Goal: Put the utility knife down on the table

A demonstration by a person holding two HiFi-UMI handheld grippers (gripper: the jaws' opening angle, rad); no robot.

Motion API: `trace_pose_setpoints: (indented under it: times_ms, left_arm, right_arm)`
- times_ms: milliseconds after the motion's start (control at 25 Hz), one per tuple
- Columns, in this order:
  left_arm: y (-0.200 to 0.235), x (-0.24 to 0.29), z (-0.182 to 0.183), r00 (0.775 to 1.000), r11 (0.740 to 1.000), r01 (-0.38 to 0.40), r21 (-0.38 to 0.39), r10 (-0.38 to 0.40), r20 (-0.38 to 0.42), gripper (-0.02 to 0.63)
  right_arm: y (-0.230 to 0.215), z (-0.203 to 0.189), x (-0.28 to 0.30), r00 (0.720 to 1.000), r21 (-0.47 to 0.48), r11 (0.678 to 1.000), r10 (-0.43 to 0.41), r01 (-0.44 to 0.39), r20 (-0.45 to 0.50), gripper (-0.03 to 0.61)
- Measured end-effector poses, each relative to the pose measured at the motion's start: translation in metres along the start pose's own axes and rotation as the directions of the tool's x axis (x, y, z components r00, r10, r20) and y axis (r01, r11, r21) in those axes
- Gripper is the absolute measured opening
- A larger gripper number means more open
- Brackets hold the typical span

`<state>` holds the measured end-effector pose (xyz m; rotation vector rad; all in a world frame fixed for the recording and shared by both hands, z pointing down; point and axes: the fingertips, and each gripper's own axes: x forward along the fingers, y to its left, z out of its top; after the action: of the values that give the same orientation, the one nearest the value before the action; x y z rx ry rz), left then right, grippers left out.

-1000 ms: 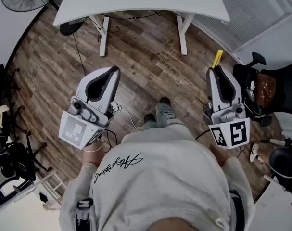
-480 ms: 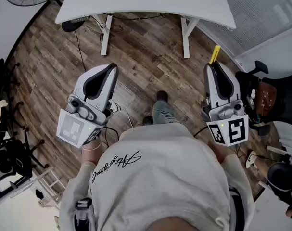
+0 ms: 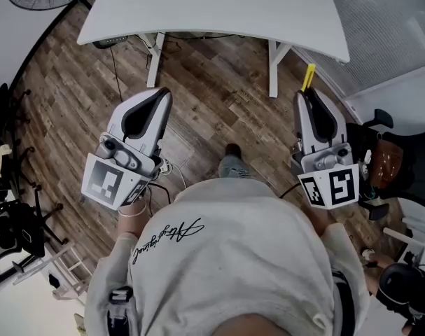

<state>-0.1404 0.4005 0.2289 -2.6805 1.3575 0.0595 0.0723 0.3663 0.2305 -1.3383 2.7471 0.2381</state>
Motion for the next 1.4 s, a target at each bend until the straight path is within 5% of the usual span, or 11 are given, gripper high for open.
trace_pose_setpoints:
  times_ms: [680,1400]
  left_arm:
    - [0.035,0.117,-0.035,0.996,0.999,-0.026,-0.019,0.024,-0.082,-0.003]
    - [0.066,0.159,-0.027,0.993,0.997,-0.058,-0.041,0.053,-0.104,-0.003]
  right_arm:
    - [-0.102,-0.037,0.065,0.999,0.027,0.999,0.018,-0.018,-0.026,0.067]
    - [-0.132,-0.037,0.109,0.998,0.030,0.998,0.053,-0.052,-0.039,0.066]
